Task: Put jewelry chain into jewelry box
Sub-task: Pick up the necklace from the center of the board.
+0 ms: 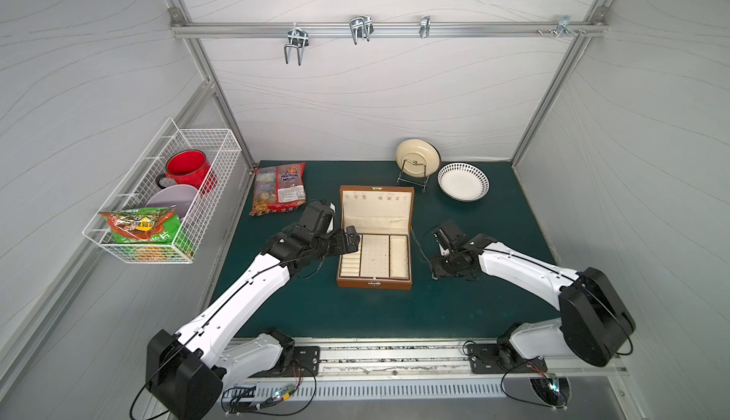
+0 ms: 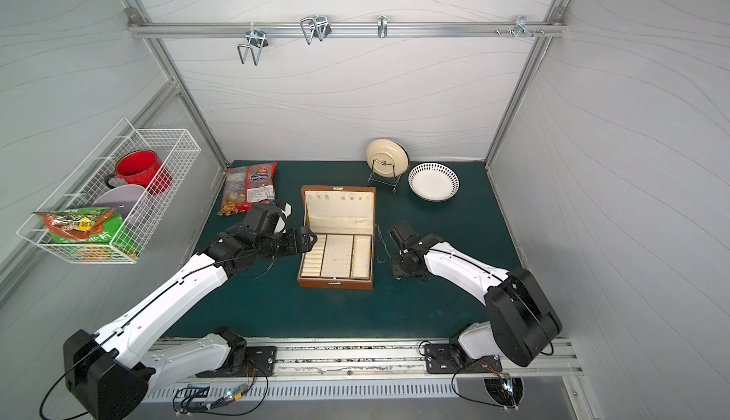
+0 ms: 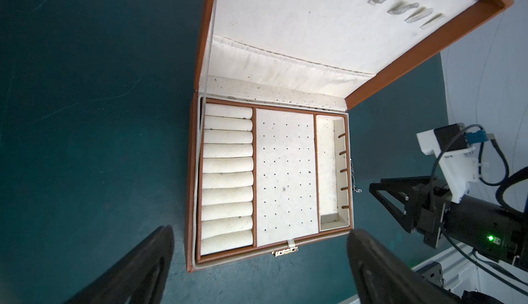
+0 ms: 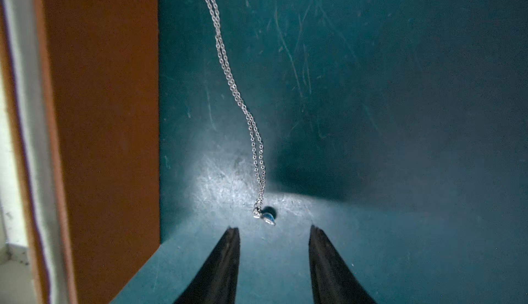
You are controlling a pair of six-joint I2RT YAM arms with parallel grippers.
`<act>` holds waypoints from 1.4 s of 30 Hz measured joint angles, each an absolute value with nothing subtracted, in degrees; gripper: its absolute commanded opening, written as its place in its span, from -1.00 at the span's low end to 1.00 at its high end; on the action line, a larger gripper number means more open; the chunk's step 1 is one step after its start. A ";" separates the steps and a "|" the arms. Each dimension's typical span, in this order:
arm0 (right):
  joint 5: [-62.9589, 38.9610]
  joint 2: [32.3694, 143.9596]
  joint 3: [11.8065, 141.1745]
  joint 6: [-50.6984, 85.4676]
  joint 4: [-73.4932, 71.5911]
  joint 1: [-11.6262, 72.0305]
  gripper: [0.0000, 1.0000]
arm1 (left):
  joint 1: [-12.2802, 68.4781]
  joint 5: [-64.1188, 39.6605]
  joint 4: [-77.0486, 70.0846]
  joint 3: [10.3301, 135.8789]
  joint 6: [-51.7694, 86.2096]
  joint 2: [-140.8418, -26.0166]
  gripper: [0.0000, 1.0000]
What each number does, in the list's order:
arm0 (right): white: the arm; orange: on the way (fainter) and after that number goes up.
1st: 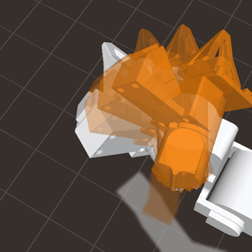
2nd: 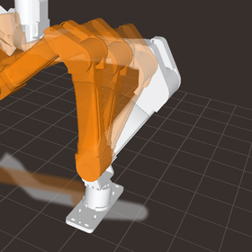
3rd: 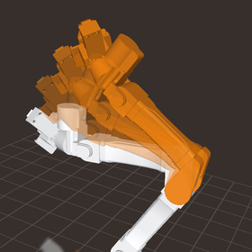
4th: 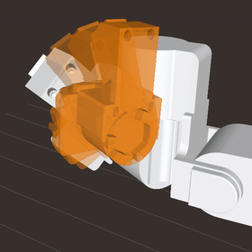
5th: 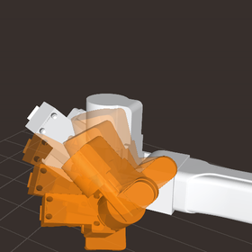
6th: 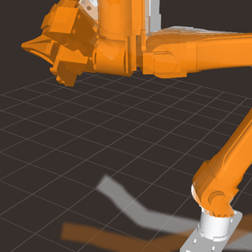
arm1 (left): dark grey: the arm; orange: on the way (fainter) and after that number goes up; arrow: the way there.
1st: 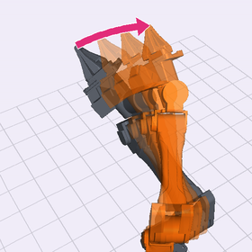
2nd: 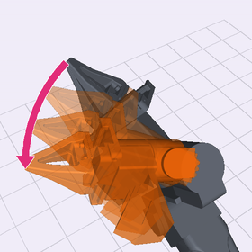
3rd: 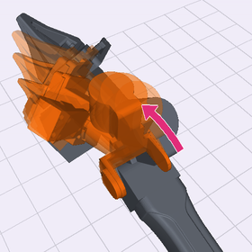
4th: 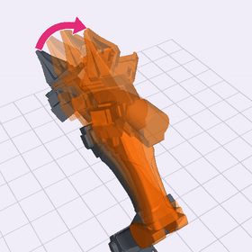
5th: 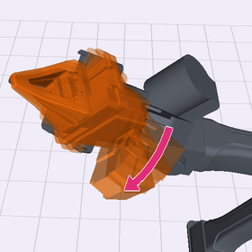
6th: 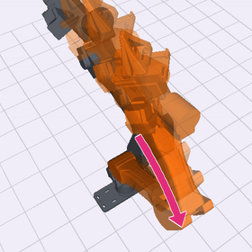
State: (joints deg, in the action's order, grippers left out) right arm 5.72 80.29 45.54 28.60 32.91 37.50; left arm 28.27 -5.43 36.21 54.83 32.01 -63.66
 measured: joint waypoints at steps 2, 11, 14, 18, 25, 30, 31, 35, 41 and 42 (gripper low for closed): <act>5.04 80.73 44.95 28.62 32.71 37.58 -0.16 | 28.27 -5.65 36.18 54.83 32.12 -63.66 0.99; 2.46 84.25 43.40 28.75 30.85 38.96 -0.38 | 28.27 -6.28 36.14 54.48 32.18 -62.92 0.99; 2.46 84.33 43.05 28.84 30.37 39.05 -0.38 | 28.27 -6.31 36.16 54.00 32.25 -62.50 0.99; 2.26 84.33 42.87 28.86 29.87 39.05 -0.41 | 28.27 -6.44 36.16 53.47 32.42 -62.06 0.99; 1.15 84.42 42.65 28.58 28.32 39.09 -0.46 | 28.27 -6.46 36.16 53.10 32.95 -61.58 0.98; -0.97 84.64 42.33 28.42 25.91 38.61 -0.39 | 28.27 -6.48 36.14 52.97 33.08 -61.49 0.98; -1.32 84.62 42.13 28.42 25.54 38.48 -0.39 | 28.27 -6.48 36.12 52.88 33.10 -61.49 0.98; -3.01 84.12 41.25 28.49 24.49 37.04 -0.54 | 28.27 -6.50 36.10 52.80 33.12 -61.47 0.99; -6.17 83.37 39.66 28.64 22.57 34.28 -0.57 | 28.27 -6.76 36.07 52.77 33.15 -61.47 0.98; -6.63 83.37 39.66 28.67 22.31 34.26 -0.57 | 28.27 -6.85 36.05 52.77 33.15 -61.47 0.99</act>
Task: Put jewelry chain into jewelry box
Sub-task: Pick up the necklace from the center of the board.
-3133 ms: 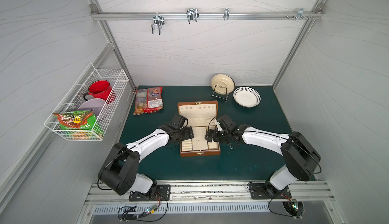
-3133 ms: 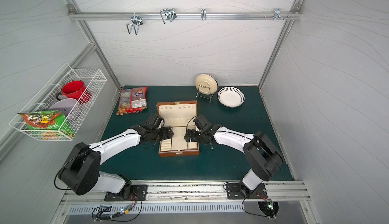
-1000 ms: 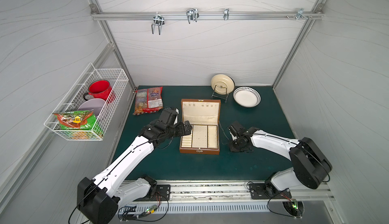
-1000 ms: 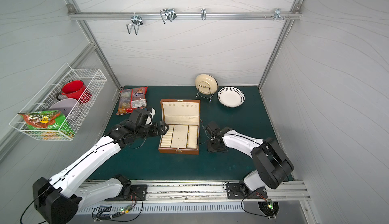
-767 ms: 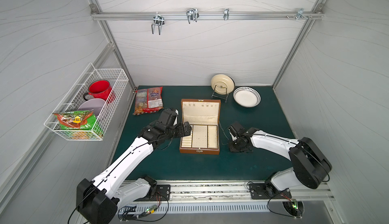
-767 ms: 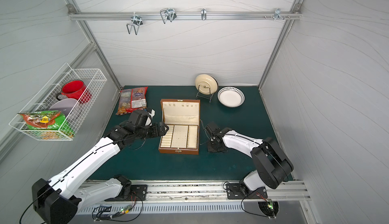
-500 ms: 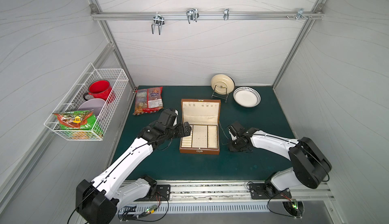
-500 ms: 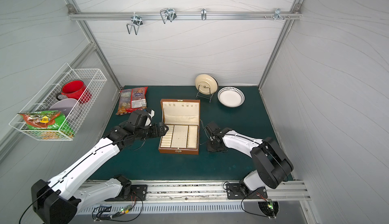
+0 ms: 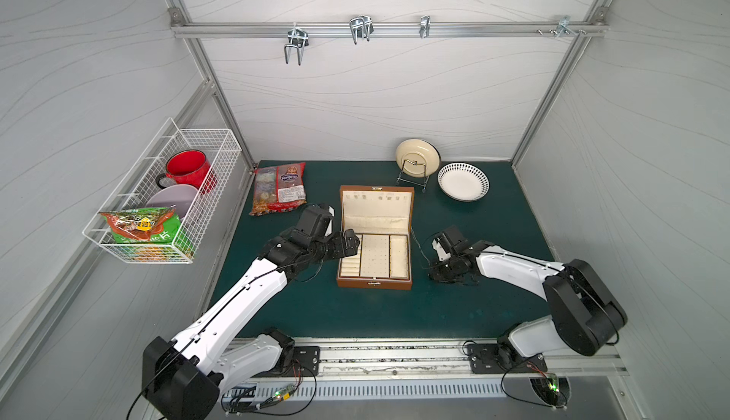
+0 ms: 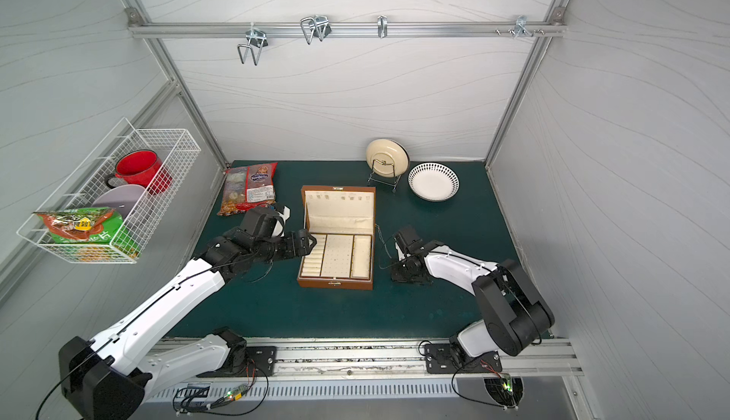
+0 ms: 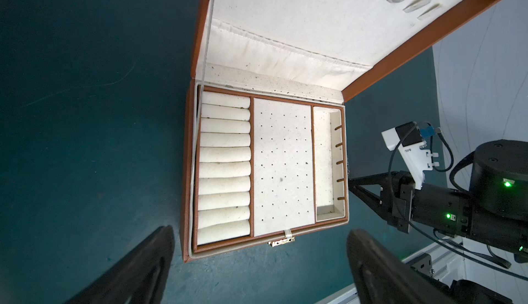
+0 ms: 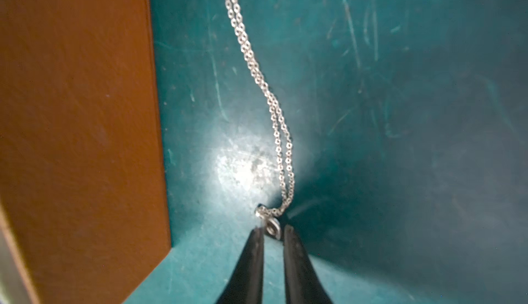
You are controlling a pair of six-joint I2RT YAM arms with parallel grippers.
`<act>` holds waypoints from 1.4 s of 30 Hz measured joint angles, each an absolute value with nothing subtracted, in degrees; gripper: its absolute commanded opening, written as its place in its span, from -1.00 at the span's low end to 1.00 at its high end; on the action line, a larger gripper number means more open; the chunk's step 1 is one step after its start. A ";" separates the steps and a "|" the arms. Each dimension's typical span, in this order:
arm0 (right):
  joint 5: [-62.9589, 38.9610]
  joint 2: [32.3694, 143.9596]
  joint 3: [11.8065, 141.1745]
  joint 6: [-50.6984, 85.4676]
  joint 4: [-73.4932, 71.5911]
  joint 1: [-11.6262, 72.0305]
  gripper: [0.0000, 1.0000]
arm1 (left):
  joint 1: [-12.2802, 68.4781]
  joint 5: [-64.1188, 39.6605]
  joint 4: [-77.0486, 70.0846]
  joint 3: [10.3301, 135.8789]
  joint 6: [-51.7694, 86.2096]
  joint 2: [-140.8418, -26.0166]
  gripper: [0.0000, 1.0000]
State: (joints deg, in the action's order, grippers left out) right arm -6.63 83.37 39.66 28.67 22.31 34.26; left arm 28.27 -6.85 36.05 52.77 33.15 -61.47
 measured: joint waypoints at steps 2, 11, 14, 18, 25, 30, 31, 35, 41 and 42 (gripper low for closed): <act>-6.92 83.37 39.53 28.64 21.87 34.26 -0.60 | 28.27 -6.90 36.05 52.77 33.15 -61.47 0.98; -7.53 82.89 39.05 28.58 20.82 34.20 -1.00 | 28.27 -6.92 36.01 52.77 33.15 -61.47 0.98; -7.46 82.02 39.03 28.62 20.86 34.20 -1.00 | 28.27 -6.92 36.01 52.77 33.15 -61.47 0.98; -7.01 79.50 39.05 28.67 21.47 34.20 -1.00 | 28.27 -6.94 36.01 52.77 33.15 -61.47 0.96; -4.86 71.90 41.74 29.12 26.94 34.20 -1.00 | 28.56 -8.19 34.89 52.75 32.75 -60.53 0.84; -2.66 66.11 47.00 29.63 32.03 34.20 -1.00 | 31.77 -8.67 31.64 52.66 31.05 -60.27 0.74; -2.20 65.17 48.29 29.76 33.06 34.20 -1.00 | 32.71 -8.71 30.92 52.66 30.50 -60.51 0.71; -0.60 62.46 54.33 29.74 37.74 34.20 -1.00 | 37.32 -9.10 26.89 52.71 27.59 -63.68 0.67; 1.30 61.73 65.69 28.77 44.80 34.20 -1.00 | 45.19 -10.15 19.57 54.28 21.21 -72.73 0.56; 1.48 61.73 67.24 28.62 45.80 34.20 -1.00 | 46.15 -10.35 18.11 54.87 20.16 -74.28 0.48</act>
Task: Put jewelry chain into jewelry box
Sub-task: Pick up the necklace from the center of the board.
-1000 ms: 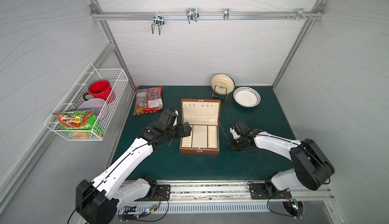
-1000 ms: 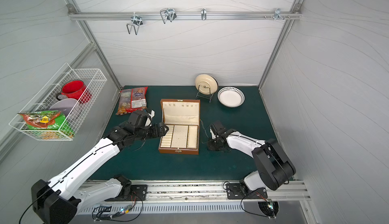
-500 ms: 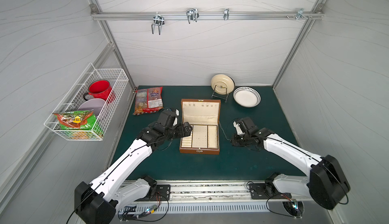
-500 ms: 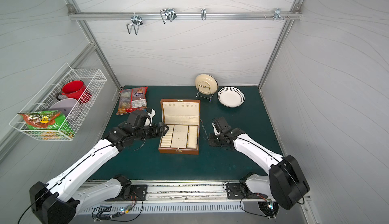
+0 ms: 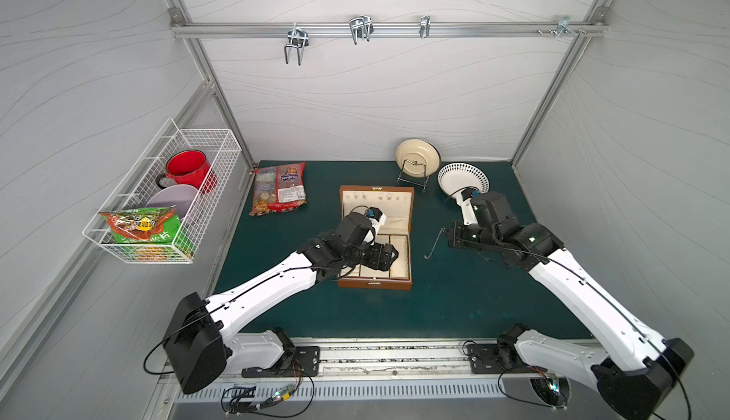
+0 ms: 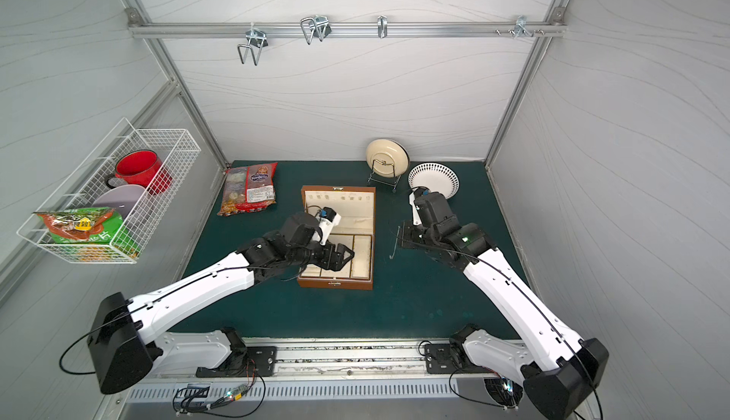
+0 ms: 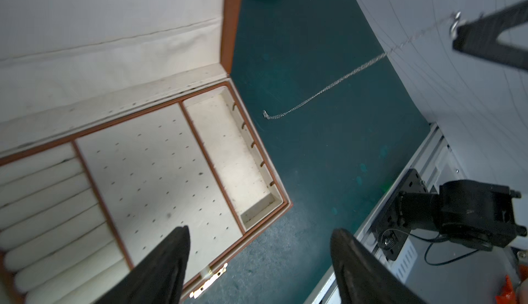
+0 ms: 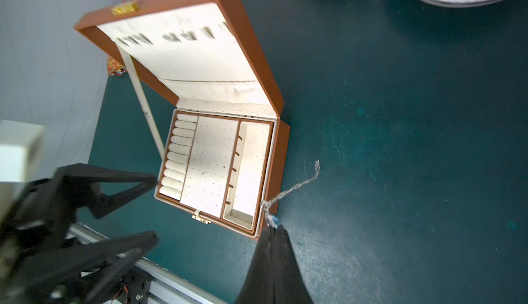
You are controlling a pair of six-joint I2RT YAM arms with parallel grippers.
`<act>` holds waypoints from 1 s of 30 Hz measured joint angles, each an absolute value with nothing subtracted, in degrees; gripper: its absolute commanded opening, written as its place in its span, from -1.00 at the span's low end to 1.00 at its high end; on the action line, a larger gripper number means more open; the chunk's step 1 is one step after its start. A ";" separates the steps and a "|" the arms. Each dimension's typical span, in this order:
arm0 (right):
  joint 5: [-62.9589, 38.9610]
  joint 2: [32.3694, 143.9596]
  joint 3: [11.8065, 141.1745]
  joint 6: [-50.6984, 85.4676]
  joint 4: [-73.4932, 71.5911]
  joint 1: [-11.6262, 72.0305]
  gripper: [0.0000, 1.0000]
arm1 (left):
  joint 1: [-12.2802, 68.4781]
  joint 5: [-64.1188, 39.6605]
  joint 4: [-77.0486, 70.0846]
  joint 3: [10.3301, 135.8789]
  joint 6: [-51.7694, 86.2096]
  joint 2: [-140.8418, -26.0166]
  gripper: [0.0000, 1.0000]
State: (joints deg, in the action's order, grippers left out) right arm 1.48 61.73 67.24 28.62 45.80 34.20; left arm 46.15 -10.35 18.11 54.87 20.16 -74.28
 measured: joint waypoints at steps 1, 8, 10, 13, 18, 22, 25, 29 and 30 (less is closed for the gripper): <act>1.54 61.73 68.79 28.51 46.83 34.20 -1.00 | 46.78 -10.85 16.82 55.51 19.11 -75.64 0.44; 1.48 61.54 76.09 28.47 52.34 34.20 -1.00 | 49.54 -14.61 5.48 58.94 12.75 -83.07 0.41; 1.48 61.41 77.43 28.47 53.36 34.20 -1.00 | 50.04 -15.49 3.11 59.72 11.57 -84.23 0.39; 1.32 61.32 79.02 28.47 54.70 34.20 -1.00 | 50.81 -16.86 0.49 61.69 10.39 -86.39 0.27; 0.95 61.28 80.84 28.49 55.83 34.20 -1.00 | 51.46 -18.98 -2.02 65.54 9.08 -90.45 0.24; 0.16 61.47 82.00 28.47 56.25 34.20 -1.00 | 51.55 -18.92 -3.49 67.07 8.47 -92.44 0.18; -0.43 61.80 83.26 28.49 56.36 34.20 -1.00 | 51.55 -18.76 -3.66 68.29 7.66 -93.62 0.13; -1.06 61.87 84.49 28.49 56.45 34.15 -1.00 | 51.55 -18.85 -4.25 69.49 7.57 -94.59 0.12; -1.15 61.87 84.64 28.49 56.47 34.15 -1.00 | 51.55 -18.94 -4.54 69.63 7.62 -94.76 0.12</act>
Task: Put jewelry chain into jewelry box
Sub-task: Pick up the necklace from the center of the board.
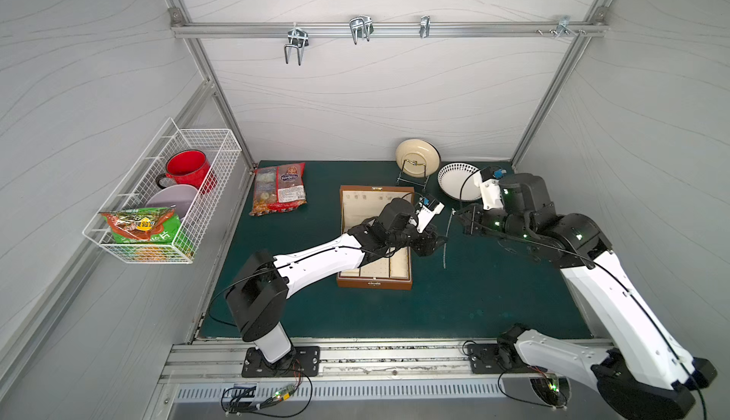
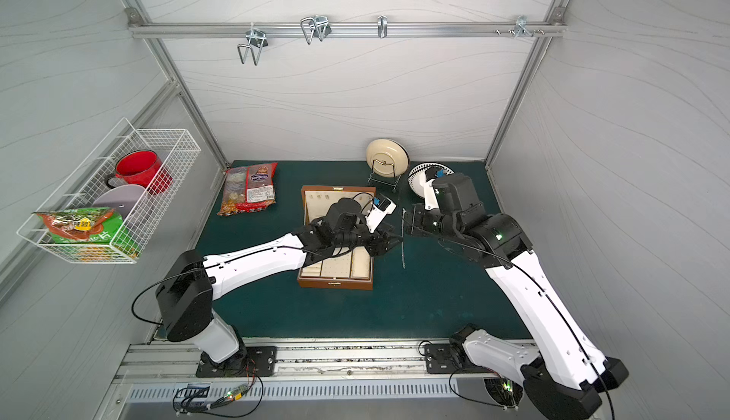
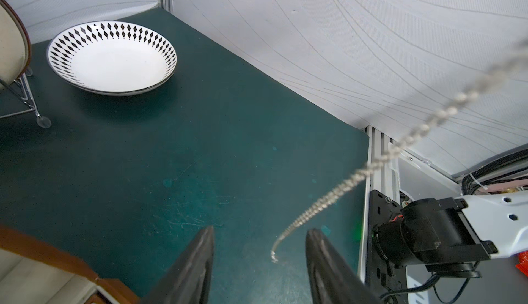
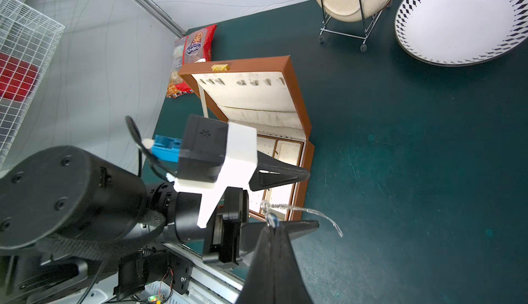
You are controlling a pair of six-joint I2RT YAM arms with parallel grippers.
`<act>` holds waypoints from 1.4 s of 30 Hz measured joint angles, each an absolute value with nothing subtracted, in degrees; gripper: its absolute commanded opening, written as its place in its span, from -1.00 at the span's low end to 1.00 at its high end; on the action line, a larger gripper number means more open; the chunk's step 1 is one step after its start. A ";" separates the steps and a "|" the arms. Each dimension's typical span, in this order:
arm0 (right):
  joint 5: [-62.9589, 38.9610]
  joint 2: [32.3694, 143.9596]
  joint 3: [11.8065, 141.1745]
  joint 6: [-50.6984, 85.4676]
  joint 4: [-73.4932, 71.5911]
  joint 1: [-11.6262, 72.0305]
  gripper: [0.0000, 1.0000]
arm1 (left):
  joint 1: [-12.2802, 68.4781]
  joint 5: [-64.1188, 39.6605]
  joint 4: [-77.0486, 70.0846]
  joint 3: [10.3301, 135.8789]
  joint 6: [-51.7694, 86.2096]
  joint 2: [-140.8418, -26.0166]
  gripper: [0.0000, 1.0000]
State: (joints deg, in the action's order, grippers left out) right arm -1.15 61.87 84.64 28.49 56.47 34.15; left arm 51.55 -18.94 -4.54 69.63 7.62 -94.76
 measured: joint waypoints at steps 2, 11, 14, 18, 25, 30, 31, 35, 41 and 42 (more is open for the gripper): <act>-1.34 61.87 84.82 28.49 56.51 34.13 -1.00 | 51.55 -19.33 -4.99 69.69 7.94 -95.15 0.11; -1.54 61.87 84.64 28.53 56.58 34.13 -1.00 | 51.55 -20.84 -5.56 69.73 9.69 -96.64 -0.03; -1.54 61.87 84.55 28.53 56.58 34.13 -1.00 | 51.55 -21.26 -6.07 69.93 10.28 -96.82 -0.03; -1.56 61.87 84.40 28.53 56.60 34.02 -1.00 | 51.55 -21.67 -7.16 70.70 11.05 -97.14 -0.19; -1.61 61.87 84.38 28.53 56.60 33.69 -1.00 | 51.55 -21.67 -7.57 70.81 11.33 -97.27 -0.23; -1.91 61.87 84.38 28.56 56.60 33.61 -1.00 | 51.55 -21.67 -7.55 70.83 11.38 -97.60 -0.38; -1.98 61.87 84.38 28.56 56.60 33.61 -1.00 | 51.55 -21.65 -7.55 70.83 11.35 -97.60 -0.39; -2.22 61.87 84.38 28.62 56.60 33.50 -1.00 | 51.55 -21.69 -7.62 70.83 11.44 -97.60 -0.52; -2.39 61.84 84.36 28.67 56.60 33.34 -1.00 | 51.55 -21.67 -8.01 71.13 11.62 -97.60 -0.57; -2.42 61.84 84.36 28.67 56.60 33.30 -1.00 | 51.55 -21.67 -8.08 71.18 11.62 -97.62 -0.59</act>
